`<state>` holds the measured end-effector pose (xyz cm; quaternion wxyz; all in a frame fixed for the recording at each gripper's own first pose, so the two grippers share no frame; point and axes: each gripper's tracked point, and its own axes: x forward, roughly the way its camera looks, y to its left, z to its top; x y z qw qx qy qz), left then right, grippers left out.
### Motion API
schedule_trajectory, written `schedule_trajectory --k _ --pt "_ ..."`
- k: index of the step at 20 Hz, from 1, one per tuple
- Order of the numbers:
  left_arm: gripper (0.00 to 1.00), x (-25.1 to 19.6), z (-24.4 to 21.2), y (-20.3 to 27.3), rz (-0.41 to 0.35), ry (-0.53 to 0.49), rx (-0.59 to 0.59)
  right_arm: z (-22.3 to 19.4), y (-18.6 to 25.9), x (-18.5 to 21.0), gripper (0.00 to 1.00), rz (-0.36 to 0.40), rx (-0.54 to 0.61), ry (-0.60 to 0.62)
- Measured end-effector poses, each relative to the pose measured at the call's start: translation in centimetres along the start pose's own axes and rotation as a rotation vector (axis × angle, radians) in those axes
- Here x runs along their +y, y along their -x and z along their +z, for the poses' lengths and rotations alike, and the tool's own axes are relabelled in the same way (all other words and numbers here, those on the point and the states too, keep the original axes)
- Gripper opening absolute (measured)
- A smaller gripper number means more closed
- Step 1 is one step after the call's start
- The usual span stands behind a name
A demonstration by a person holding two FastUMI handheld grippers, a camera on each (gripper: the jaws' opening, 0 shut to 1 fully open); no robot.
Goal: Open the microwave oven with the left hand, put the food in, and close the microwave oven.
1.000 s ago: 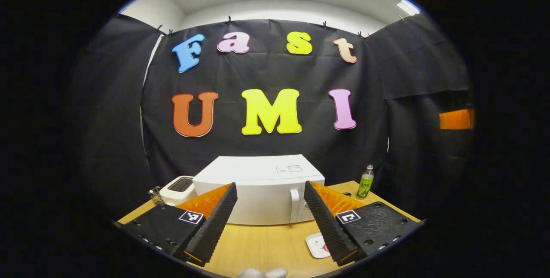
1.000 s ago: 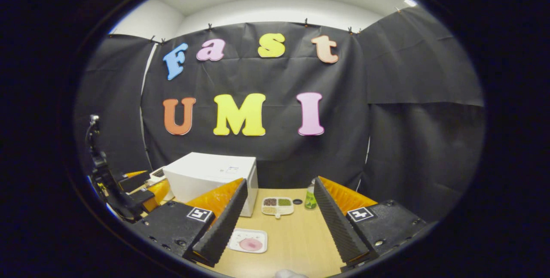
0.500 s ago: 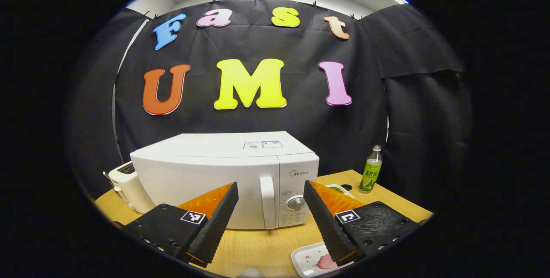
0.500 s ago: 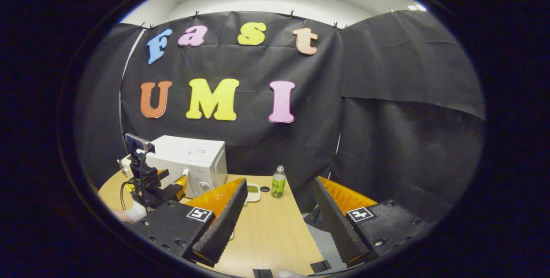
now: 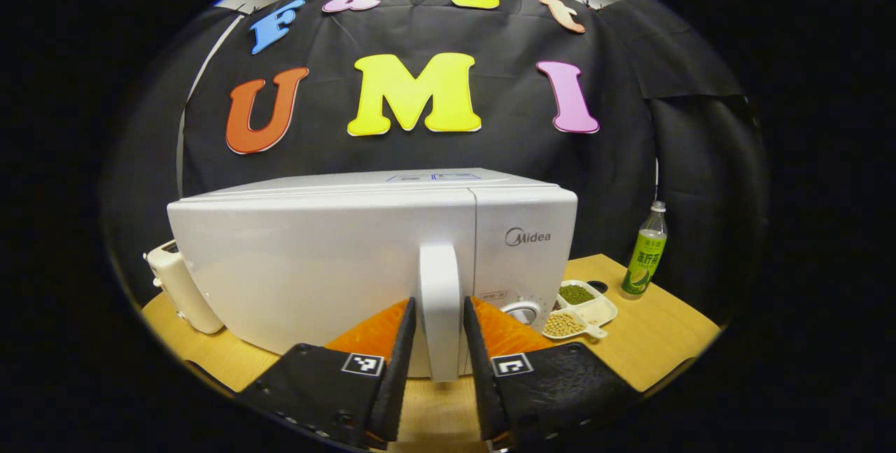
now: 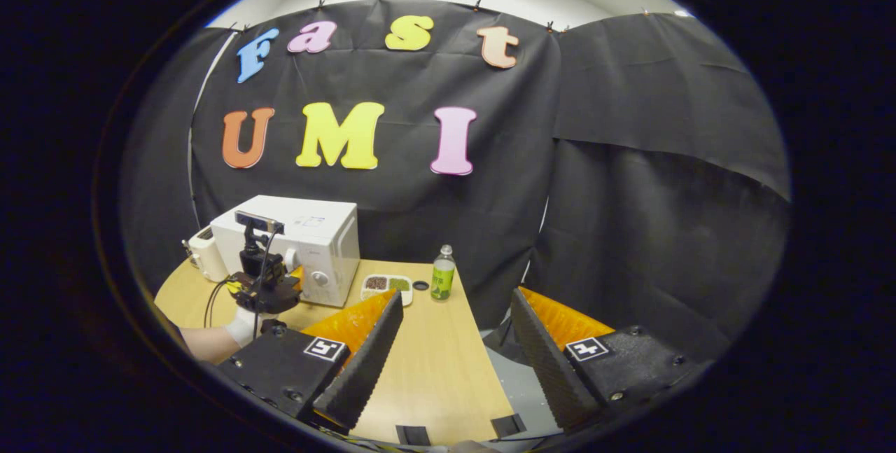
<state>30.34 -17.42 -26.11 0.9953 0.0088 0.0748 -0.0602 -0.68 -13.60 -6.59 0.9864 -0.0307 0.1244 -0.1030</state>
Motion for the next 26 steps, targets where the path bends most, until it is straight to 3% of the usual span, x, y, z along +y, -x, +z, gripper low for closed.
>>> schedule_trajectory --k 2,5,9,10,18,24,26 --pt "0.26 0.2 0.5 0.7 -0.001 -0.025 0.002 -0.1 -0.3 0.5 0.99 0.025 0.012 -0.018" --pt "0.23 0.1 0.3 0.5 -0.031 0.005 0.002 0.1 -0.8 0.9 0.99 0.030 0.007 -0.021" --pt "0.17 -0.1 0.4 0.9 -0.016 0.037 0.005 0.3 -1.0 2.5 0.99 0.071 0.025 -0.010" --pt "0.07 0.0 0.5 0.8 -0.014 0.029 0.005 0.5 -1.1 2.7 0.99 0.076 0.018 -0.005" --pt "0.06 -0.1 0.4 1.3 -0.089 0.072 0.016 2.1 -1.2 4.1 1.00 0.115 -0.013 0.039" --pt "0.06 0.7 -1.0 8.5 -0.157 0.056 -0.030 3.0 -1.7 6.9 0.99 0.182 -0.037 0.067" --pt "0.07 1.8 -1.4 11.2 -0.164 0.007 -0.034 3.0 -2.0 8.8 0.99 0.223 -0.036 0.080"
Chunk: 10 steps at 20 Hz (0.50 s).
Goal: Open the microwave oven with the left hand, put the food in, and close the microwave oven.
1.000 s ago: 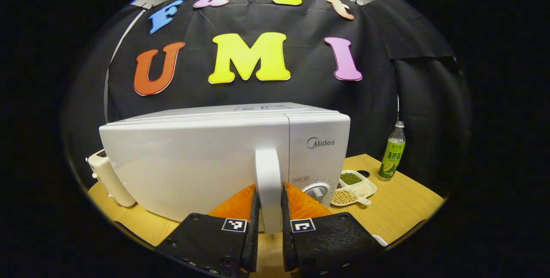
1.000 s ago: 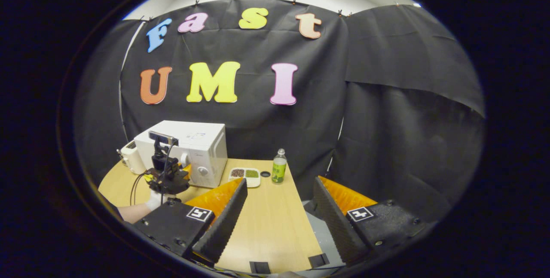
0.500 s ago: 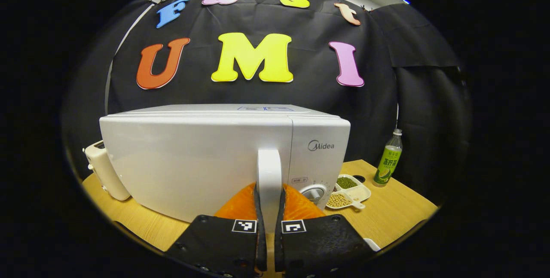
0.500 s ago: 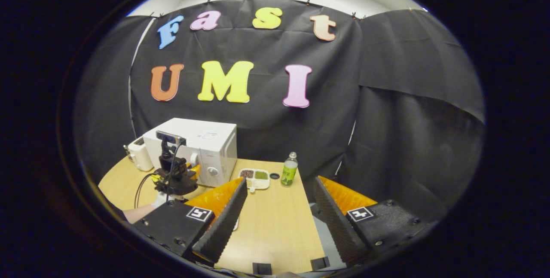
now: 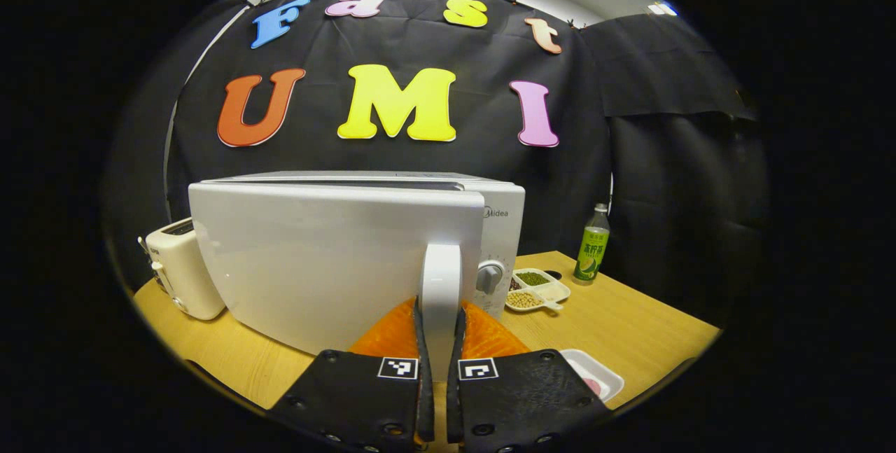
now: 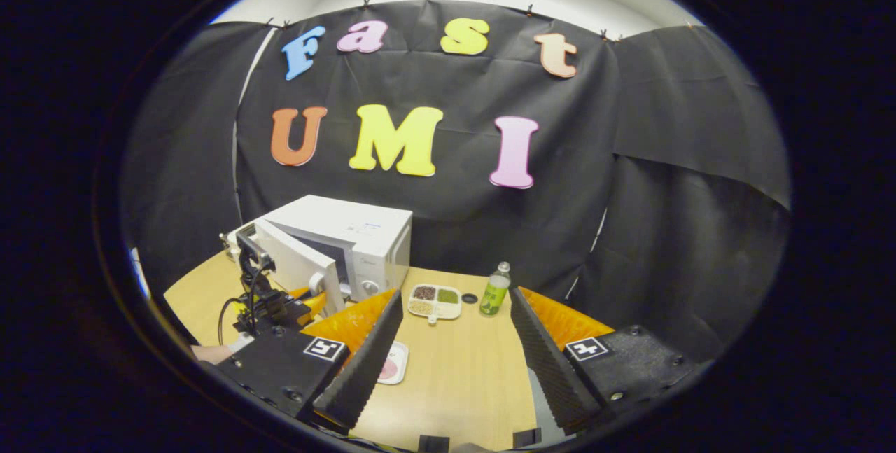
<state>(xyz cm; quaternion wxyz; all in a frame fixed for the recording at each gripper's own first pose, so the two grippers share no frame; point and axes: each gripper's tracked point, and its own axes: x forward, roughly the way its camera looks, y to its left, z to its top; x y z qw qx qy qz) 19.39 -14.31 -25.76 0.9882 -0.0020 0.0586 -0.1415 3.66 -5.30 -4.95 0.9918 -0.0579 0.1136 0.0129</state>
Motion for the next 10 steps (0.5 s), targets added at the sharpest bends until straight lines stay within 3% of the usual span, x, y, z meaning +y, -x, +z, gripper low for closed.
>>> schedule_trajectory --k 1,2,5,8,10 --pt "0.00 0.5 -0.3 1.3 0.007 -0.011 0.003 -0.1 -0.3 1.4 0.99 0.034 0.001 0.000" --pt "0.06 1.1 -0.6 2.7 0.014 -0.005 0.007 0.0 -0.5 2.6 0.99 0.058 0.001 0.004" --pt "0.07 2.8 -1.3 7.1 0.047 -0.007 0.011 0.1 -0.6 6.2 0.99 0.127 -0.003 0.014" --pt "0.18 5.7 -2.0 11.0 0.113 -0.016 0.035 -0.3 -0.3 9.7 0.99 0.185 0.004 0.011" --pt "0.31 7.6 -2.6 13.3 0.159 0.011 0.057 -0.8 0.3 11.8 0.99 0.223 0.017 0.003"
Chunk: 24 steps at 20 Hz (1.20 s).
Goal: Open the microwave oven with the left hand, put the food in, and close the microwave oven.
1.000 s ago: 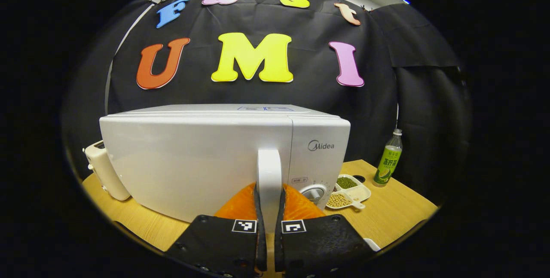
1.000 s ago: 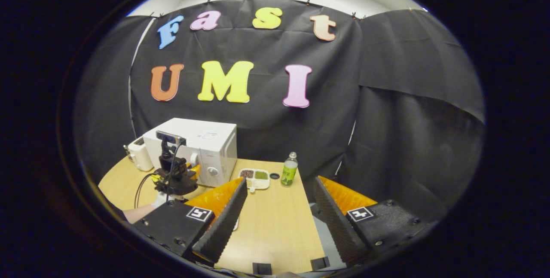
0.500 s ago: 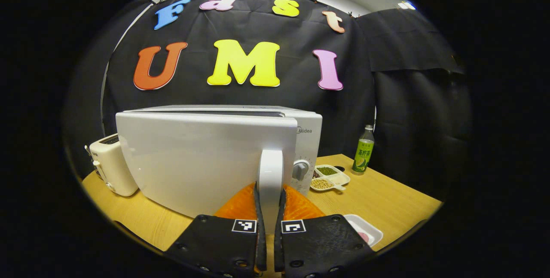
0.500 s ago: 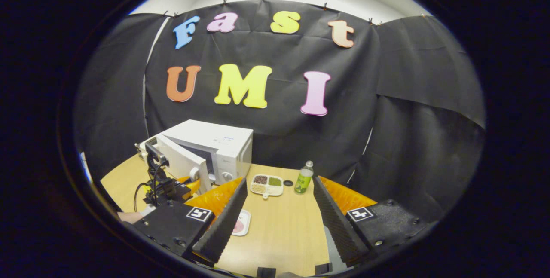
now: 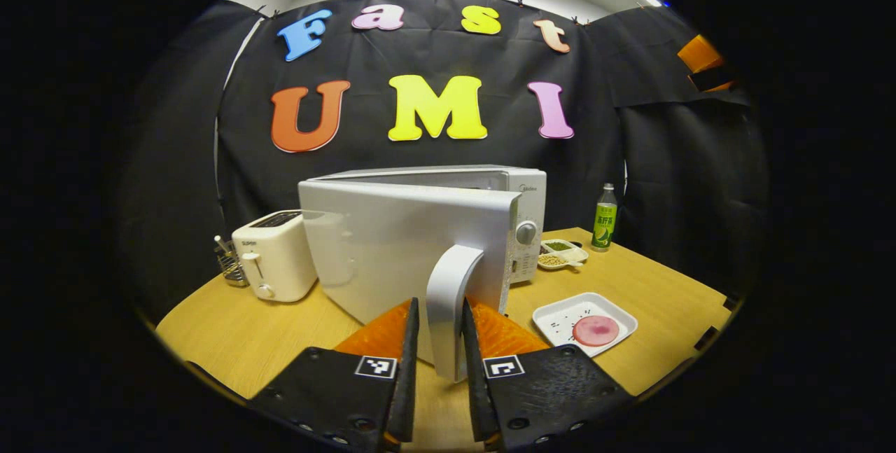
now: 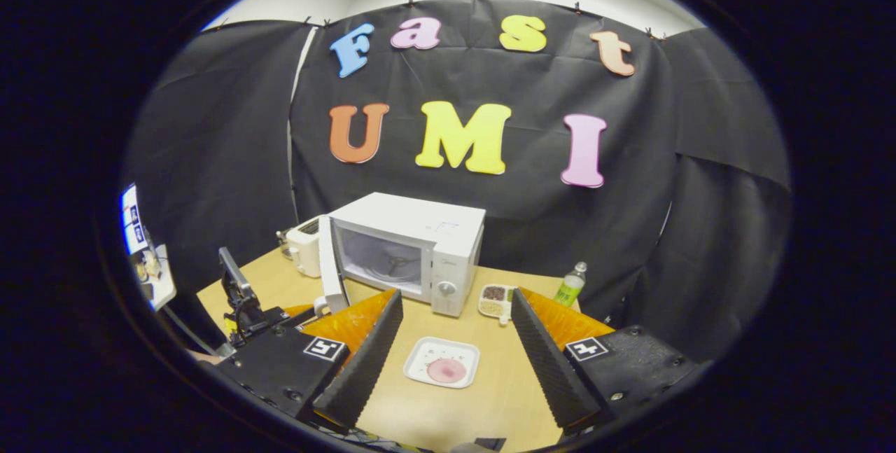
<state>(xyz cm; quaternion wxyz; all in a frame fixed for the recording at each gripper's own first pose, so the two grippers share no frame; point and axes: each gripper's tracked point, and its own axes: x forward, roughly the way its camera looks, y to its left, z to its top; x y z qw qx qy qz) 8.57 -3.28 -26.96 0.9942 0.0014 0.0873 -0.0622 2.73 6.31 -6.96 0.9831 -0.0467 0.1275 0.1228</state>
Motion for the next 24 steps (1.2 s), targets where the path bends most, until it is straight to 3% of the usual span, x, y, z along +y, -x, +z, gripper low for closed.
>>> schedule_trajectory --k 4,5,6,14,21,24 --pt "0.62 4.9 -0.3 3.6 0.119 0.003 0.027 -0.9 0.7 3.5 0.99 0.053 0.014 0.001" --pt "0.86 6.2 0.0 4.5 0.153 -0.004 0.019 -1.1 0.8 4.2 0.99 0.064 0.014 0.004" --pt "0.89 7.0 0.2 5.1 0.168 -0.007 0.017 -1.3 0.9 4.8 0.99 0.072 0.016 0.005" --pt "0.95 13.7 -0.7 9.8 0.282 -0.051 0.049 -2.6 0.9 9.1 0.99 0.123 0.015 0.022" --pt "0.96 21.9 -0.4 13.5 0.452 -0.030 0.056 -4.4 0.8 8.9 0.99 0.107 0.037 0.022" --pt "0.95 22.8 -0.2 15.1 0.471 -0.025 0.051 -5.4 0.3 8.4 0.99 0.104 0.056 -0.002"
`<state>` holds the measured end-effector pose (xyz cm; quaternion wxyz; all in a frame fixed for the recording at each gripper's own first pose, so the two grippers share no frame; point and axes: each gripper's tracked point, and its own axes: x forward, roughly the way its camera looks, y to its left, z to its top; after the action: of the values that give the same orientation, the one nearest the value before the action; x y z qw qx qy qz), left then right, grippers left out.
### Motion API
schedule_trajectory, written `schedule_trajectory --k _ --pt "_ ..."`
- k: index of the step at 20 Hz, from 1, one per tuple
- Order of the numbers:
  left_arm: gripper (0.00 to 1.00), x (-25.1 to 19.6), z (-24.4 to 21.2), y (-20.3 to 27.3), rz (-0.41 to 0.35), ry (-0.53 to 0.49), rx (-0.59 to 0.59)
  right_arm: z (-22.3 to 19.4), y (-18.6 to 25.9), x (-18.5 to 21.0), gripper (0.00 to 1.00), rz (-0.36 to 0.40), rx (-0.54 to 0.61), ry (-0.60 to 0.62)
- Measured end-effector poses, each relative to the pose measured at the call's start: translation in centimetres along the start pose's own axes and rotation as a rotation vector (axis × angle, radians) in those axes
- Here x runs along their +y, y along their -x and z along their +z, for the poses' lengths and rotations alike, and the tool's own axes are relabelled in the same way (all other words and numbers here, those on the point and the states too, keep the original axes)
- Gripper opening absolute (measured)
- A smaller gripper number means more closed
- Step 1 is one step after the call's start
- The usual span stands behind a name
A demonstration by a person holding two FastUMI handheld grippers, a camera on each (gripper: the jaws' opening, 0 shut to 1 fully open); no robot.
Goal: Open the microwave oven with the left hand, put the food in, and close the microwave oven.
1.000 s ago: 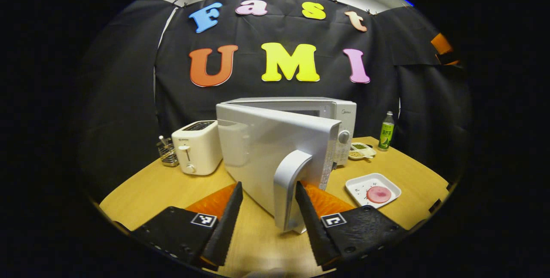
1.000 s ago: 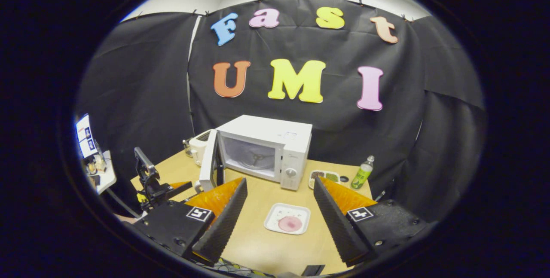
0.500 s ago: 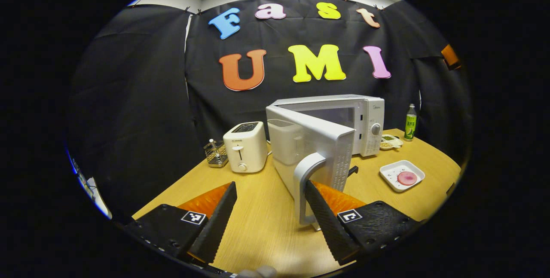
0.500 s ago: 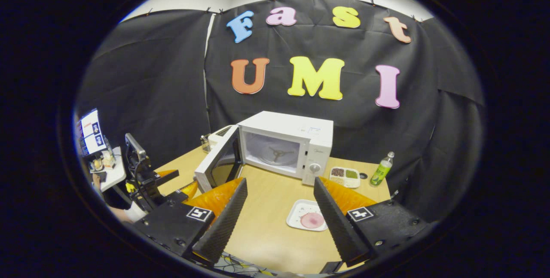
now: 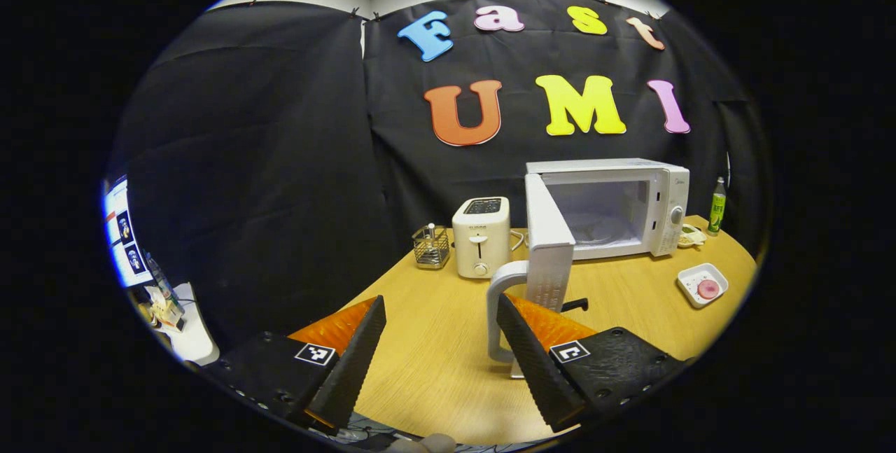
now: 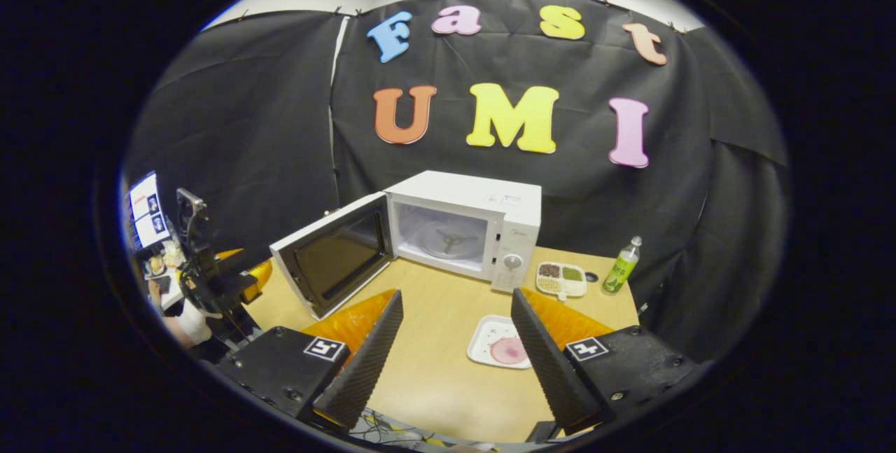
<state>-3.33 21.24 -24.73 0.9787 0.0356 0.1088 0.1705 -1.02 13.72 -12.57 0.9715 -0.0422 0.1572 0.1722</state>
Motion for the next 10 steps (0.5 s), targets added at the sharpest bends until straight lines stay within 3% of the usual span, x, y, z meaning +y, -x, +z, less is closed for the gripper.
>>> schedule_trajectory --k 6,9,10 --pt "0.95 -1.6 1.0 1.8 -0.031 -0.021 -0.004 -3.6 -2.1 -2.5 0.99 -0.004 0.084 -0.036" --pt "0.95 -4.0 2.1 2.6 -0.055 -0.016 -0.011 -5.7 -3.8 -5.2 0.88 -0.023 0.130 -0.072" --pt "0.95 -5.1 2.4 3.1 -0.064 0.000 -0.004 -6.8 -4.6 -6.0 0.93 -0.024 0.155 -0.080"
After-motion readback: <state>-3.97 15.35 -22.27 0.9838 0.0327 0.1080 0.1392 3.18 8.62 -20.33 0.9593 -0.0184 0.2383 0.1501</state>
